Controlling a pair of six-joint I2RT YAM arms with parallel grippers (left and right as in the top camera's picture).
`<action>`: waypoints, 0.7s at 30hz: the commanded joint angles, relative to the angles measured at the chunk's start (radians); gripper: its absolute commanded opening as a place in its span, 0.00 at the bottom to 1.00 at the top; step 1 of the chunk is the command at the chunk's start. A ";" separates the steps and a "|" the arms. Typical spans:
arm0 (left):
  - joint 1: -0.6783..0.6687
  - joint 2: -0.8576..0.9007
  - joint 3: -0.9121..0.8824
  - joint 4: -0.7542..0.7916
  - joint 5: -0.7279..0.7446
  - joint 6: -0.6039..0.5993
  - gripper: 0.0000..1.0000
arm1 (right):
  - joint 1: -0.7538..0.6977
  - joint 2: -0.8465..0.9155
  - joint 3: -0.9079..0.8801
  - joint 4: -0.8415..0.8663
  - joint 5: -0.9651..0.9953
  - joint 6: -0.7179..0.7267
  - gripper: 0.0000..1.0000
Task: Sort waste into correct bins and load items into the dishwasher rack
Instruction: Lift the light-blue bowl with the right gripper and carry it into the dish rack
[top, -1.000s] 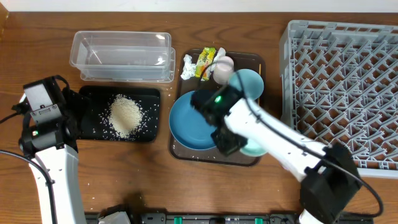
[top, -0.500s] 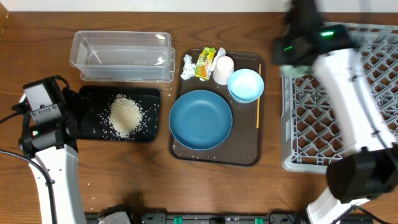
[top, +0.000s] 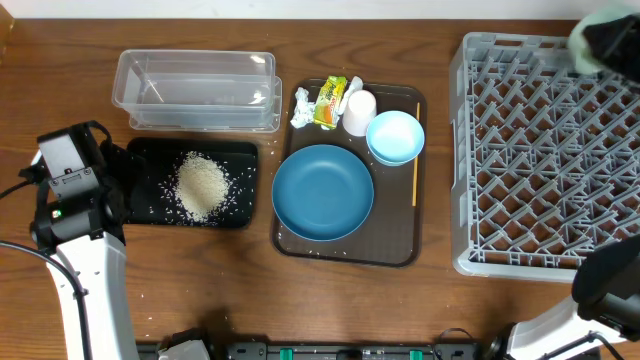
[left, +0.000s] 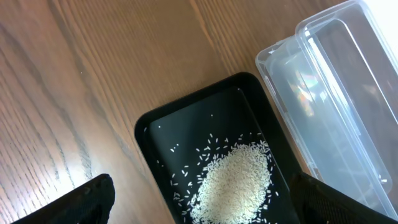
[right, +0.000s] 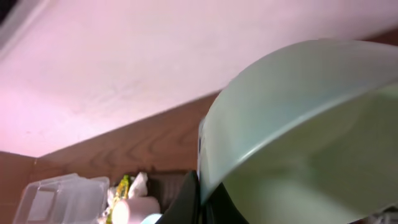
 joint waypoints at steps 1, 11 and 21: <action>0.005 0.003 0.016 -0.004 -0.005 -0.010 0.91 | -0.007 -0.021 0.003 0.024 -0.092 -0.090 0.01; 0.005 0.003 0.016 -0.004 -0.005 -0.010 0.91 | -0.005 0.112 0.002 0.123 -0.441 -0.387 0.01; 0.005 0.003 0.016 -0.004 -0.005 -0.010 0.91 | -0.048 0.315 0.002 0.203 -0.490 -0.290 0.01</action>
